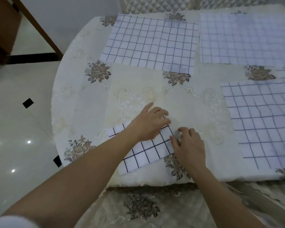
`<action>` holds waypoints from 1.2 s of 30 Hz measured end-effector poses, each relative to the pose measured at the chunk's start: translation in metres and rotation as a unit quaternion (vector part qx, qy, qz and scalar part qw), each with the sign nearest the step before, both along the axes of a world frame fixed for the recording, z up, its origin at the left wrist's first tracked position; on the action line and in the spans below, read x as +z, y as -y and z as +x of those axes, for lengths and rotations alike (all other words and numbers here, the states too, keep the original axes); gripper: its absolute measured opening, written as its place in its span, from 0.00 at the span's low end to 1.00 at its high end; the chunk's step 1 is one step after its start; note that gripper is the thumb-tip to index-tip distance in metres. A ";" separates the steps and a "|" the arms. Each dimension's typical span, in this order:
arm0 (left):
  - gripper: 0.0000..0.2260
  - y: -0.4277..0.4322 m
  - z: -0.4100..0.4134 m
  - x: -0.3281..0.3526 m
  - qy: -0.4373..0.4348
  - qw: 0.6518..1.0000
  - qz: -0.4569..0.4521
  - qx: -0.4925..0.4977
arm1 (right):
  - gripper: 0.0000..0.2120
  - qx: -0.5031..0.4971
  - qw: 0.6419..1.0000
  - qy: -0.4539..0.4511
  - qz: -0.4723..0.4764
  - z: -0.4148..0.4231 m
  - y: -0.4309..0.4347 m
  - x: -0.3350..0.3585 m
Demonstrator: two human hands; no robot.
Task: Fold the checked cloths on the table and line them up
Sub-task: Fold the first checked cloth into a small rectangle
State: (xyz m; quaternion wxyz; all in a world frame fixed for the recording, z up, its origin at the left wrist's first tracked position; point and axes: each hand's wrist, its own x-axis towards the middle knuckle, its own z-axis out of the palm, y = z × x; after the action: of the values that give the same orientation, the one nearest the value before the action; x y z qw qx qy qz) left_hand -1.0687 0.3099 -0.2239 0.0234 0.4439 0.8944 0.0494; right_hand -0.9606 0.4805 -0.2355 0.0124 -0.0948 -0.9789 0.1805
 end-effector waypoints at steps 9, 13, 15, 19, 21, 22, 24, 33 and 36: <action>0.10 -0.021 -0.039 0.004 0.023 0.983 -0.046 -0.174 | 0.14 -0.091 0.984 0.119 -0.092 -0.013 0.012 0.012; 0.08 -0.027 -0.043 0.008 0.055 0.981 -0.068 -0.172 | 0.14 -0.123 0.966 0.169 -0.150 -0.022 0.009 0.010; 0.07 -0.029 -0.045 0.009 0.069 0.981 -0.078 -0.162 | 0.11 -0.120 0.960 0.190 -0.168 -0.025 0.007 0.008; 0.04 -0.034 -0.047 0.011 0.075 0.983 -0.075 -0.147 | 0.07 -0.117 0.952 0.176 -0.221 -0.029 0.002 0.010; 0.04 -0.036 -0.047 0.014 0.058 0.987 -0.061 -0.139 | 0.06 -0.119 0.953 0.156 -0.231 -0.030 -0.004 0.014; 0.04 -0.038 -0.047 0.016 0.048 0.989 -0.048 -0.132 | 0.05 -0.121 0.954 0.143 -0.234 -0.031 -0.008 0.017; 0.06 -0.040 -0.048 0.021 0.036 0.992 -0.019 -0.120 | 0.03 -0.119 0.957 0.117 -0.238 -0.033 -0.016 0.024; 0.08 -0.024 -0.054 0.043 -0.018 0.992 0.088 -0.085 | 0.02 -0.032 0.983 -0.067 -0.168 -0.035 -0.019 0.053; 0.08 -0.004 -0.046 0.048 -0.015 0.991 0.106 -0.079 | 0.03 0.007 0.984 -0.105 -0.146 -0.025 -0.005 0.051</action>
State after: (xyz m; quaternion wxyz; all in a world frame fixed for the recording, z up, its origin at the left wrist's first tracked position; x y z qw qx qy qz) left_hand -1.1143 0.3137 -0.1760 -0.0330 0.5139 0.8465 0.1354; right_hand -0.9853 0.4852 -0.1848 0.0997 -0.0694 -0.9359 0.3306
